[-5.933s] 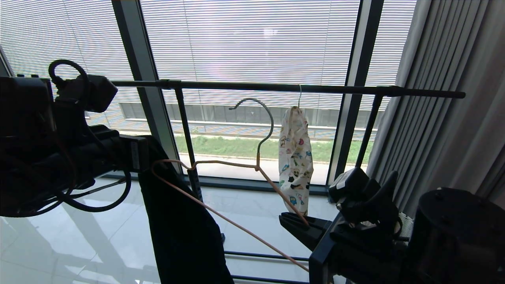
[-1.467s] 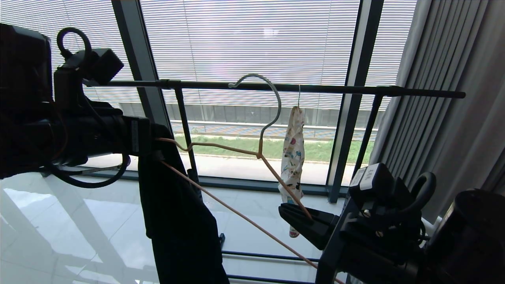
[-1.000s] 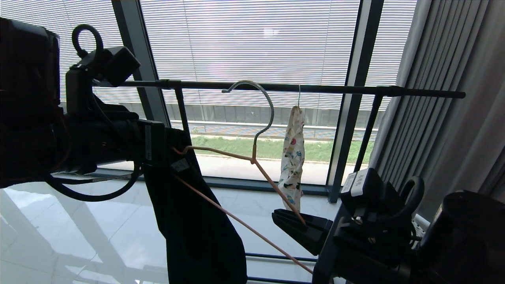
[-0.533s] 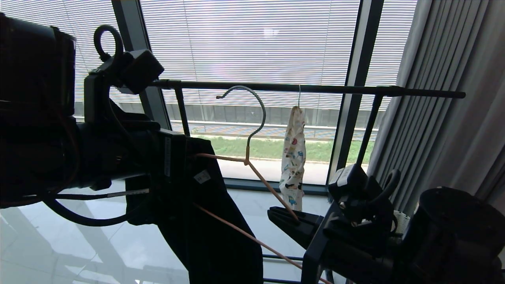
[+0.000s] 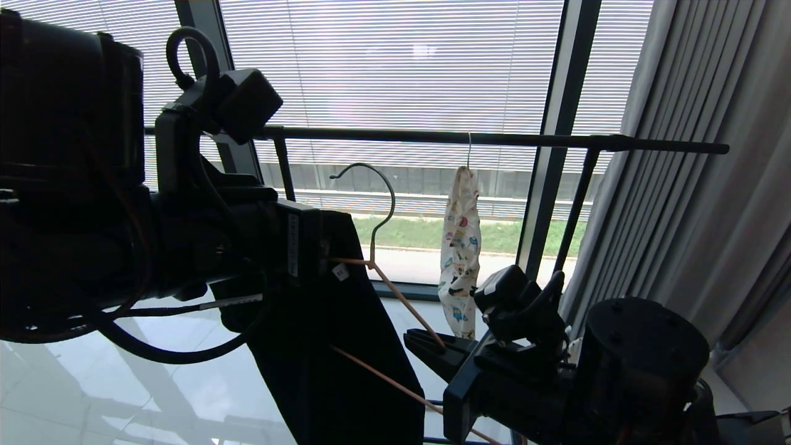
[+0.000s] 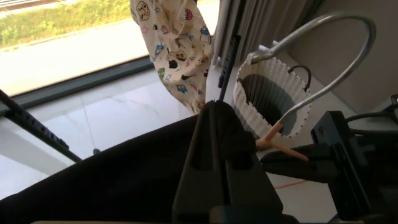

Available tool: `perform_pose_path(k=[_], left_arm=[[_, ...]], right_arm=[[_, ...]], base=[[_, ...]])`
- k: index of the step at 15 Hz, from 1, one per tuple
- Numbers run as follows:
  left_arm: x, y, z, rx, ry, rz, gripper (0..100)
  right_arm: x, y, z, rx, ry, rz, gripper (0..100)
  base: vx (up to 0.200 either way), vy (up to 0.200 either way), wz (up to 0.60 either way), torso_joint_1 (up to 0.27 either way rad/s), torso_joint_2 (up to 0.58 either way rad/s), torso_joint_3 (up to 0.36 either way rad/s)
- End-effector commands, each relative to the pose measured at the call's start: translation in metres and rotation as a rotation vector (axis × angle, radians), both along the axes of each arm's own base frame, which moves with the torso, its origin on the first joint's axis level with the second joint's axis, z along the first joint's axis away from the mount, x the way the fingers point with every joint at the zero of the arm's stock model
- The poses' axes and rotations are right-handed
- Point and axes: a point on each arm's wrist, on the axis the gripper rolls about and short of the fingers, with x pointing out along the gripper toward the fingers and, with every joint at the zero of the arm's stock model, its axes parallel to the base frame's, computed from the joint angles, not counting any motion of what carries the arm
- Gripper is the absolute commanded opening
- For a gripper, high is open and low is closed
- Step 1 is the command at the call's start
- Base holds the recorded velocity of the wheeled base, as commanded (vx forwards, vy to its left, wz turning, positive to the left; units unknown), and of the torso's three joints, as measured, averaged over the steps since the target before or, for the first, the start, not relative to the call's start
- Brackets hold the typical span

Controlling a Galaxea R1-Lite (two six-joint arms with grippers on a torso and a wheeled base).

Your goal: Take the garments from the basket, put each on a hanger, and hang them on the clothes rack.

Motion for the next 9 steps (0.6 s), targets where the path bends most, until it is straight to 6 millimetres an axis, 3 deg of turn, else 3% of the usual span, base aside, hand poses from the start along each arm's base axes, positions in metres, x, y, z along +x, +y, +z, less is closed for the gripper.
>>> perform_pose_path(k=[1, 9], left_arm=[[0.009, -0.010, -0.013, 0.029, 0.007, 0.023, 0], [-0.007, -0.016, -0.003, 0.001, -0.038, -0.023, 0]], right_arm=[[0.002, 0.002, -0.004, -0.009, 0.013, -0.007, 0], [0.028, -0.011, -0.008, -0.009, 0.031, -0.136, 0]], base=[[0.000, 0.000, 0.00, 0.000, 0.00, 0.000], [0.000, 0.000, 0.00, 0.000, 0.00, 0.000]])
